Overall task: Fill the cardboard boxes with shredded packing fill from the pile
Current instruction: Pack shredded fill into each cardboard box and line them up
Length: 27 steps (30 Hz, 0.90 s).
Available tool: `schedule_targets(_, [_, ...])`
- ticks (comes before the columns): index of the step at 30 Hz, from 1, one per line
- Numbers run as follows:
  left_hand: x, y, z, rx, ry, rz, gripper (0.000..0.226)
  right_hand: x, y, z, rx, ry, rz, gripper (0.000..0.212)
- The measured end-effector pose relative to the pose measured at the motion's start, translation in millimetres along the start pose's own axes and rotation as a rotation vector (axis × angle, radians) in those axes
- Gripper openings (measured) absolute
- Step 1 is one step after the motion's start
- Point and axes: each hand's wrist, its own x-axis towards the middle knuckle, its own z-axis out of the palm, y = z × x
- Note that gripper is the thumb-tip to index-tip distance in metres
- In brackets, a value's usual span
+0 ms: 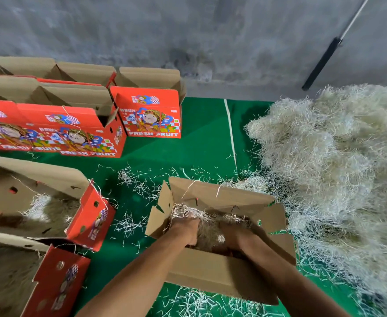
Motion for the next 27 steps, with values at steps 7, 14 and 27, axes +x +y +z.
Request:
schedule_targets(7, [-4.9, 14.0, -3.7, -0.042, 0.057, 0.059, 0.047, 6.7, 9.6, -7.8, -0.138, 0.163, 0.105, 0.039])
schedule_targets(14, [-16.9, 9.3, 14.3, 0.033, -0.096, -0.037, 0.056, 9.8, 11.6, 2.8, -0.329, 0.027, 0.025, 0.078])
schedule_targets(27, [-33.7, 12.3, 37.1, -0.019, -0.095, -0.032, 0.043, -2.0, -10.2, 20.3, -0.07, -0.326, 0.038, 0.039])
